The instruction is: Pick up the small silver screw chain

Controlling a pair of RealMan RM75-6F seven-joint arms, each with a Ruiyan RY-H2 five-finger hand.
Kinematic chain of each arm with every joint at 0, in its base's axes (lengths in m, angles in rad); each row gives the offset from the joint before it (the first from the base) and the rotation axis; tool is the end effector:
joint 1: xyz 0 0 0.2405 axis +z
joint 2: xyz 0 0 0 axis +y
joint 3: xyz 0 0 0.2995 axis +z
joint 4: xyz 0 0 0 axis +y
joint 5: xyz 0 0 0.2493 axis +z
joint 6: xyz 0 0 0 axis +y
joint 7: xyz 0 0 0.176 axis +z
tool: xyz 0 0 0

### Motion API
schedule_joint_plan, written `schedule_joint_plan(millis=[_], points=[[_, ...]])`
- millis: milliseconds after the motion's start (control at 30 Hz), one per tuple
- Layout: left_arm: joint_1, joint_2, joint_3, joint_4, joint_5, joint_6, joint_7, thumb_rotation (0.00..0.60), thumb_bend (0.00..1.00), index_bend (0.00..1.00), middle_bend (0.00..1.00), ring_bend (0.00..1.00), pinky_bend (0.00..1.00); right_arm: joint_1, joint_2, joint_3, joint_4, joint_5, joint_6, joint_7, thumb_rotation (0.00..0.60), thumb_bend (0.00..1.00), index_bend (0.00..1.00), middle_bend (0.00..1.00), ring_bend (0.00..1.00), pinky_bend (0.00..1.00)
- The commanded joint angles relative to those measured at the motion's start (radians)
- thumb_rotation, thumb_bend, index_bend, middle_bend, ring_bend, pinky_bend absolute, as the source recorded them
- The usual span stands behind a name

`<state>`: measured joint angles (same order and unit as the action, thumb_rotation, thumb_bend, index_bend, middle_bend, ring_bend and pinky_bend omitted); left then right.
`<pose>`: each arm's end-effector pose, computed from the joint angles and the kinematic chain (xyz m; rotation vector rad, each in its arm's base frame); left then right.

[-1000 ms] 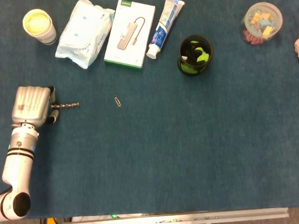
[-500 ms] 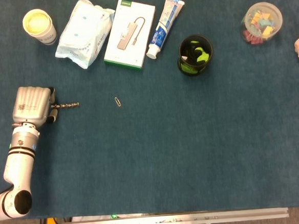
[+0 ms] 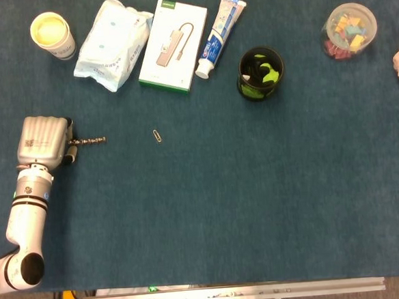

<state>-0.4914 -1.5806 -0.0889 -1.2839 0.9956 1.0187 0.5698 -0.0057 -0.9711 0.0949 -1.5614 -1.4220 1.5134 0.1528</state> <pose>-0.3438 0.3567 -0.0563 -1.6833 -0.9069 -0.4296 -0.4082 -0.1952 0.2262 1.2296 -0.8775 0.8307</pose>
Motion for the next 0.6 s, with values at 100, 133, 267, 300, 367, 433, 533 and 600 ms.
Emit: schedule_joint_plan(millis=[100, 133, 267, 300, 367, 433, 533, 600], points=[[-0.003, -0.005, -0.001, 0.008, -0.005, -0.002, 0.000, 0.600, 0.31, 0.53, 0.84, 0.87, 0.95, -0.001, 0.000, 0.001, 0.000, 0.002, 0.000, 0.000, 0.600, 0.00, 0.12, 0.29, 0.13, 0.19], [-0.005, -0.006, -0.002, 0.009, -0.006, -0.002, 0.001, 0.600, 0.31, 0.53, 0.84, 0.87, 0.95, -0.002, 0.000, 0.001, 0.000, 0.003, 0.000, 0.000, 0.600, 0.00, 0.12, 0.29, 0.13, 0.19], [-0.008, -0.007, -0.003, 0.010, -0.011, -0.004, 0.004, 0.600, 0.31, 0.54, 0.84, 0.87, 0.95, -0.004, -0.001, 0.001, 0.000, 0.003, 0.002, 0.001, 0.600, 0.00, 0.12, 0.29, 0.13, 0.19], [-0.009, -0.007, -0.003, 0.010, -0.012, -0.004, 0.005, 0.600, 0.31, 0.54, 0.84, 0.87, 0.95, -0.004, -0.001, 0.001, 0.000, 0.003, 0.003, 0.002, 0.600, 0.00, 0.12, 0.29, 0.13, 0.19], [-0.011, -0.006, -0.004, 0.007, -0.016, -0.006, 0.006, 0.600, 0.33, 0.54, 0.84, 0.87, 0.95, -0.006, -0.001, 0.001, 0.001, 0.003, 0.004, 0.003, 0.600, 0.00, 0.12, 0.29, 0.13, 0.19], [-0.012, -0.003, -0.005, 0.002, -0.019, -0.005, 0.007, 0.600, 0.34, 0.54, 0.84, 0.87, 0.95, -0.007, -0.001, 0.002, 0.002, 0.003, 0.005, 0.005, 0.600, 0.00, 0.12, 0.29, 0.13, 0.19], [-0.013, 0.002, -0.006, -0.007, -0.022, -0.005, 0.007, 0.600, 0.36, 0.55, 0.84, 0.87, 0.95, -0.008, -0.002, 0.002, 0.003, 0.003, 0.007, 0.007, 0.600, 0.00, 0.12, 0.29, 0.14, 0.19], [-0.014, 0.008, -0.006, -0.015, -0.026, -0.007, 0.007, 0.600, 0.36, 0.55, 0.84, 0.87, 0.95, -0.010, -0.002, 0.002, 0.004, 0.002, 0.010, 0.010, 0.600, 0.00, 0.12, 0.29, 0.14, 0.19]])
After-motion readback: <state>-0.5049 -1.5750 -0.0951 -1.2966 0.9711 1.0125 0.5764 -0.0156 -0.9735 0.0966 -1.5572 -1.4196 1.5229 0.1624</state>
